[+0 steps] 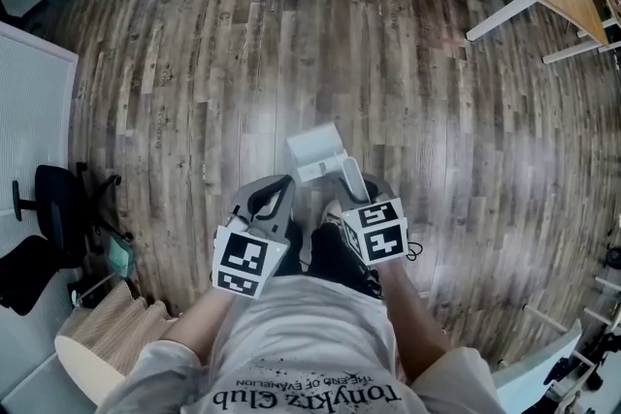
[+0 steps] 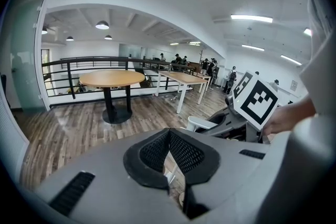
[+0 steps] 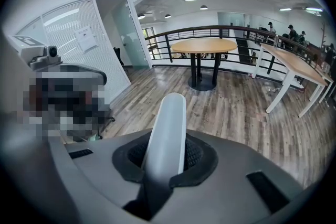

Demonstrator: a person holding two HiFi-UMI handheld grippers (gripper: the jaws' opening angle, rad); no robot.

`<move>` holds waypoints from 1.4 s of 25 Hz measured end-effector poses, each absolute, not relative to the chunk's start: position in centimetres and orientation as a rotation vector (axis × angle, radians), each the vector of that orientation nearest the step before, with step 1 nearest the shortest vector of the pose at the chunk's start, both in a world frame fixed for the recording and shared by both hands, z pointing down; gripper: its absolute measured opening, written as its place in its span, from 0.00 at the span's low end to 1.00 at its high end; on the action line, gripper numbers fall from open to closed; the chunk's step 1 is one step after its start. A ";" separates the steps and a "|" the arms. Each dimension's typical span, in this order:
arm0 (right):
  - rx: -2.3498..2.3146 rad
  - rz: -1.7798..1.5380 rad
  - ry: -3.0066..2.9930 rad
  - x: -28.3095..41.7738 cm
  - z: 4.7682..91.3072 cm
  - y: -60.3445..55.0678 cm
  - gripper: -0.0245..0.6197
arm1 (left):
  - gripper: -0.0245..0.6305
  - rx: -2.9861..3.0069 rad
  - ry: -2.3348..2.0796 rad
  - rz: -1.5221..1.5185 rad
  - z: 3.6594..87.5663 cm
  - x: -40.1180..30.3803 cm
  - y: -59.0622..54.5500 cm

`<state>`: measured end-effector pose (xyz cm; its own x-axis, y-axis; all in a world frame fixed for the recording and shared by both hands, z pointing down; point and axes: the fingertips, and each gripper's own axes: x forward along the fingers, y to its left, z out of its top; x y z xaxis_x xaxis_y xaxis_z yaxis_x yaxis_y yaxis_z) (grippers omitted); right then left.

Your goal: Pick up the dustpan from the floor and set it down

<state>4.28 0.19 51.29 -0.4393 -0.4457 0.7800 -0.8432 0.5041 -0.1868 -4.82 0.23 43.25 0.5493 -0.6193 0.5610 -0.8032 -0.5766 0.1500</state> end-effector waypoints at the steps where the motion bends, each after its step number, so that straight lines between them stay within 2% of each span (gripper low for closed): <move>1: 1.053 0.758 -2.070 4.3 51.5 0.1 0.16 | 0.07 2.399 -1.159 0.645 43.3 -4.8 0.1; 35: 1.118 0.823 -2.014 4.2 60.5 -4.0 0.16 | 0.07 2.330 -1.152 0.679 48.1 -6.2 -1.3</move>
